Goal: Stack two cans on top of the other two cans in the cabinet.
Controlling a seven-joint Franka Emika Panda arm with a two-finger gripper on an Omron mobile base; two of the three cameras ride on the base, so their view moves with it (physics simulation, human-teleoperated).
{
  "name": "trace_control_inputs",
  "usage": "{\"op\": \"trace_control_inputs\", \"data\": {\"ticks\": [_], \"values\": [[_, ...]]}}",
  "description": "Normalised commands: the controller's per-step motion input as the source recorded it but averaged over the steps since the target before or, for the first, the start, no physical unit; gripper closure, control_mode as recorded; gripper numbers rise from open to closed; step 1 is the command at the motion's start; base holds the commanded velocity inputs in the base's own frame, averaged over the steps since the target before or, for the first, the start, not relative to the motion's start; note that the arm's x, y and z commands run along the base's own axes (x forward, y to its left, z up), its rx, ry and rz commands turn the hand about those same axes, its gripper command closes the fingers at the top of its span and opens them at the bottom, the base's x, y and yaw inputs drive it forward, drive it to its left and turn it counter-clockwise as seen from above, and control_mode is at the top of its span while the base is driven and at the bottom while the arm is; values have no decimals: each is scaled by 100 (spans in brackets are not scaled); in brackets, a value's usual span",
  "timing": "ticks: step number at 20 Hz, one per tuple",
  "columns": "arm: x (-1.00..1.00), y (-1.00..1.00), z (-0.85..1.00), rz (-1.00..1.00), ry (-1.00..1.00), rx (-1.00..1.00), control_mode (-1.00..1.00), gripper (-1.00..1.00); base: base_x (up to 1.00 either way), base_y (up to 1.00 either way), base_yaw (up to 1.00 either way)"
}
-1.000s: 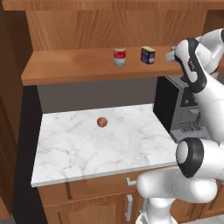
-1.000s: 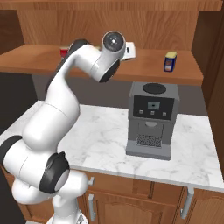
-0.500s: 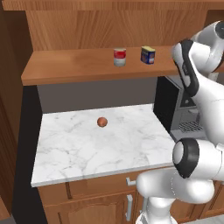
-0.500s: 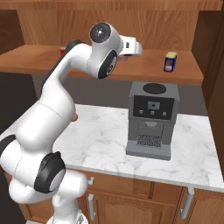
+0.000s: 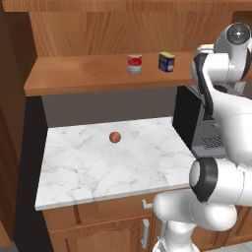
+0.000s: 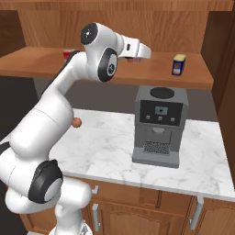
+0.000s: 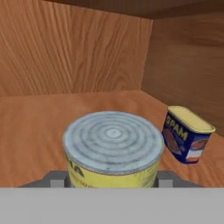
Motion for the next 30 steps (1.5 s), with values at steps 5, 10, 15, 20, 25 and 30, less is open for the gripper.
{"op": "trace_control_inputs", "data": {"ticks": [5, 10, 15, 20, 25, 30], "values": [[-9, -31, 28, -20, 0, 0, -100, 100, 0, 0, 0], [-3, -43, 15, -13, -1, -1, -100, 100, 0, 0, 0], [-2, -45, 4, -8, -6, -2, -100, 100, 0, 0, 0], [-11, -41, -7, -4, -16, -2, -100, 100, 0, 0, 0], [-5, -33, -9, -2, -16, -1, -100, 100, 0, 0, 0], [0, -22, -3, -2, -5, 0, -100, 100, 0, 0, 0]]}}
